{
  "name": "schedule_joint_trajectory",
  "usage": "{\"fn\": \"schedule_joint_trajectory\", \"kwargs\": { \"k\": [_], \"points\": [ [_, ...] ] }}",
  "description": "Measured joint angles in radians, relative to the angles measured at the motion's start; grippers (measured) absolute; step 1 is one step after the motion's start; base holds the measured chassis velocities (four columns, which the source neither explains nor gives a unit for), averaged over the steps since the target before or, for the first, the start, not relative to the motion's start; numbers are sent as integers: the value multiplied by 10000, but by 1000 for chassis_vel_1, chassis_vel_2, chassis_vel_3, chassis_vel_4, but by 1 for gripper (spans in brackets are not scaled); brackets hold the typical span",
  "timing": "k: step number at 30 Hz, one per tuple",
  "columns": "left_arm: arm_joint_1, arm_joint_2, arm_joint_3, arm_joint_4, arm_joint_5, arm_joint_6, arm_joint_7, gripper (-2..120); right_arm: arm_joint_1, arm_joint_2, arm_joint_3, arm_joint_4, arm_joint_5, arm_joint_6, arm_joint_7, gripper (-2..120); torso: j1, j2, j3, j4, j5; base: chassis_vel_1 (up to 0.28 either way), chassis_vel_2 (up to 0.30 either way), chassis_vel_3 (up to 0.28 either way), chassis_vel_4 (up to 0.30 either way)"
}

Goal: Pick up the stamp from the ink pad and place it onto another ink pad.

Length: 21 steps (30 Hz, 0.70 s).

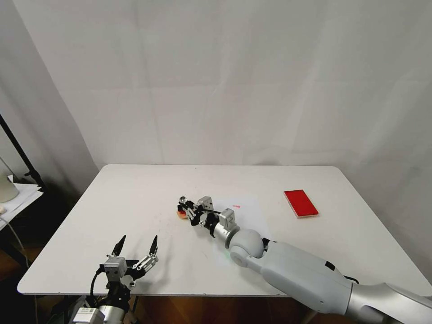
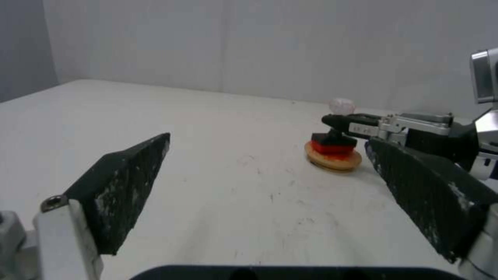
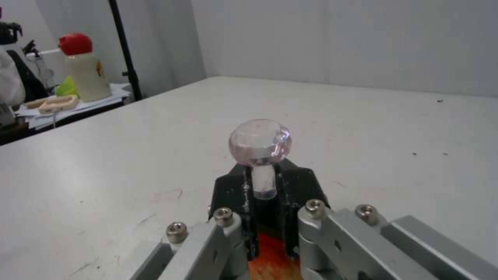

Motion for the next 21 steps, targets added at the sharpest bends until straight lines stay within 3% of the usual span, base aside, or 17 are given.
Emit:
{"fn": "schedule_joint_trajectory", "kwargs": {
  "k": [13, 21],
  "points": [
    [0, 0, 0, 0, 0, 0, 0, 100, -128, 97, 101, -180, -166, 108, -86, 12, -1, 0, 0, 1, 1, 0, 0, 0, 0],
    [0, 0, 0, 0, 0, 0, 0, 100, -159, 51, 58, -123, -214, 108, -73, 43, 0, 0, 0, 0, 0, 0, 0, 0, 0]
  ]
}}
